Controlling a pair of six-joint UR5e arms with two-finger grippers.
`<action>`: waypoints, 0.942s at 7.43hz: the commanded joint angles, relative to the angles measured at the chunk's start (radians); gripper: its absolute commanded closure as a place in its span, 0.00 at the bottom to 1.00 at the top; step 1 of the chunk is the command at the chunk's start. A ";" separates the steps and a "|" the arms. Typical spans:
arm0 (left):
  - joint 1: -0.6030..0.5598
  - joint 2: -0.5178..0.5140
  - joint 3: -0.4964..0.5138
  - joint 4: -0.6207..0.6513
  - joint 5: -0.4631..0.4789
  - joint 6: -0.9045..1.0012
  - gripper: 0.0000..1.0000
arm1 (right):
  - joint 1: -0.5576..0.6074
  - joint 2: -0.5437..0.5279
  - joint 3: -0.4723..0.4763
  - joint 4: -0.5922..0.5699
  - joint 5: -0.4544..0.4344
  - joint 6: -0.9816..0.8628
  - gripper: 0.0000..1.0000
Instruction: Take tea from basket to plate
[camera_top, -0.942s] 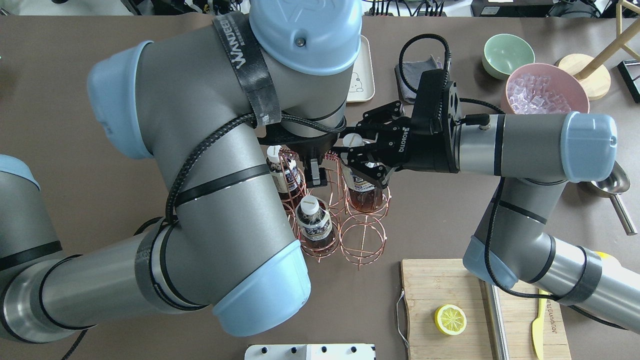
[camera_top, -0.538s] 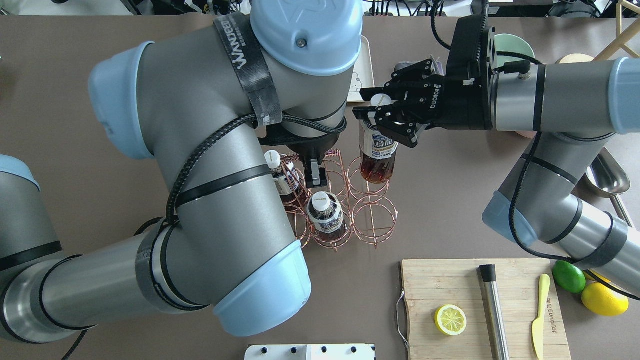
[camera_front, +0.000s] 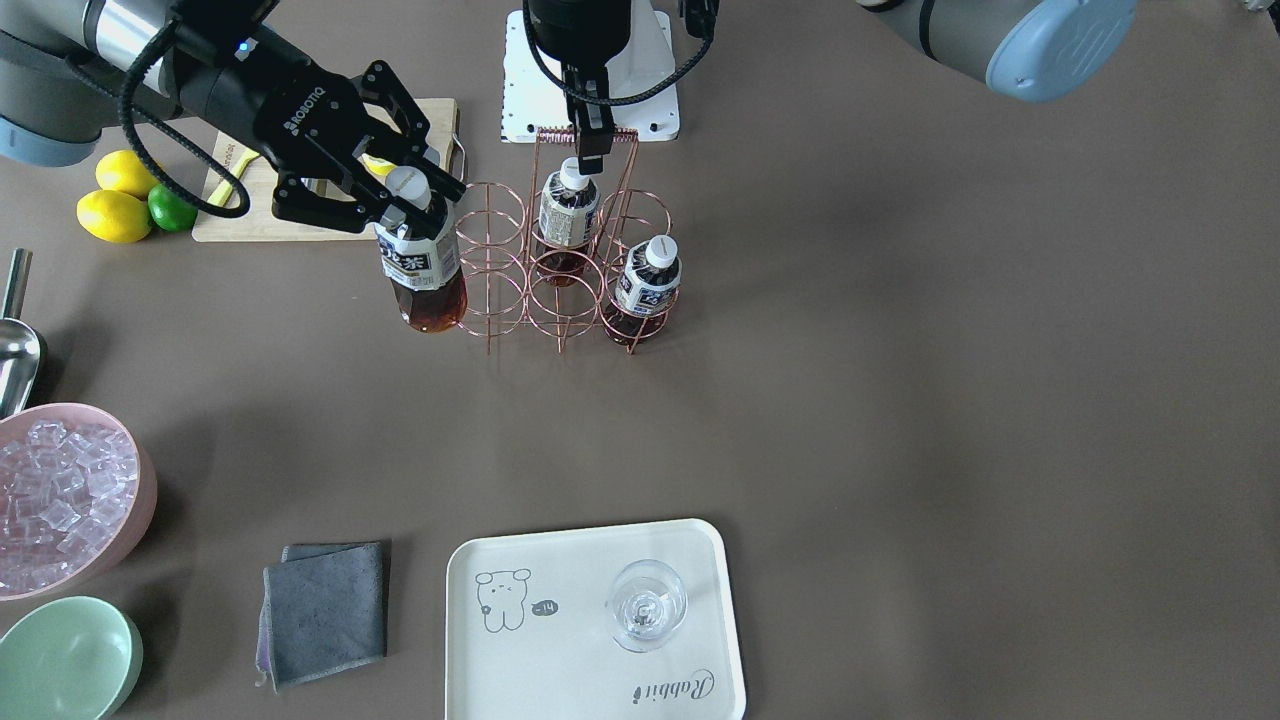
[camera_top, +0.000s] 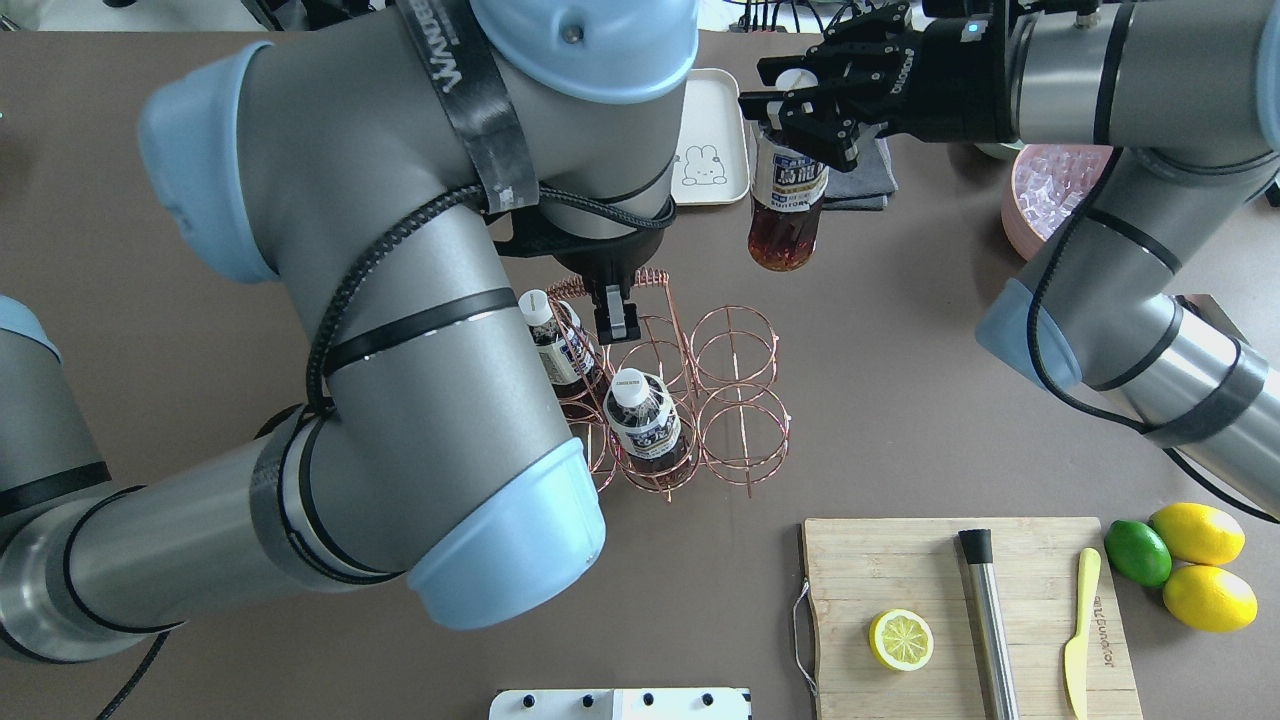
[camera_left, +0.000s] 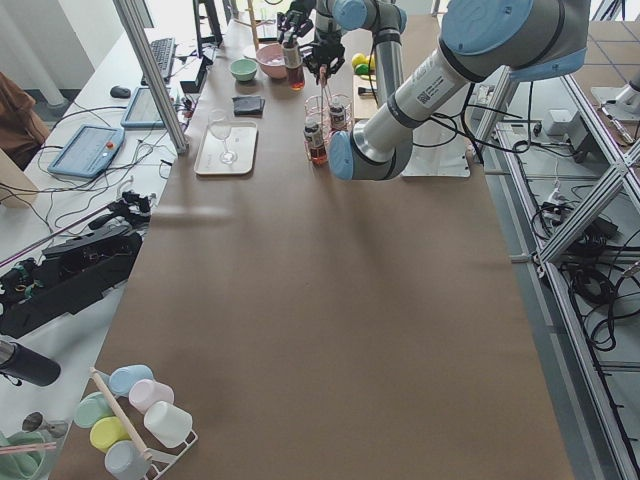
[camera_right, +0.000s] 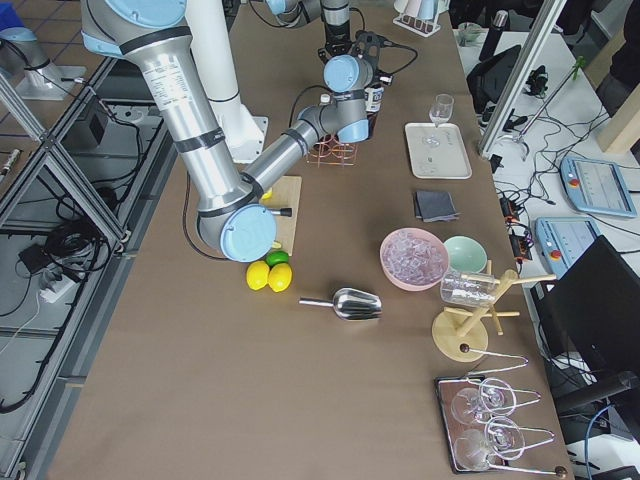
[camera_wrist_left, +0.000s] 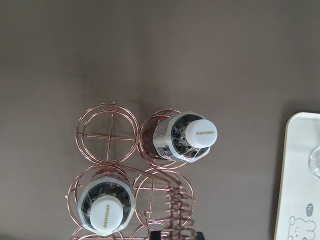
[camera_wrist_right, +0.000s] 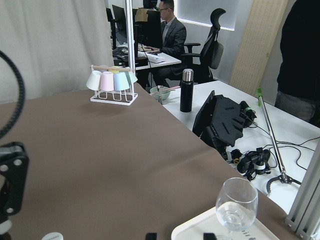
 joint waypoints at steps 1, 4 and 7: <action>-0.131 0.002 -0.010 0.006 -0.061 0.043 1.00 | 0.057 0.183 -0.243 -0.005 -0.017 -0.007 1.00; -0.324 0.079 -0.045 0.030 -0.215 0.174 1.00 | 0.053 0.281 -0.557 0.210 -0.161 -0.004 1.00; -0.500 0.250 -0.131 0.085 -0.287 0.371 1.00 | -0.076 0.323 -0.806 0.527 -0.449 0.080 1.00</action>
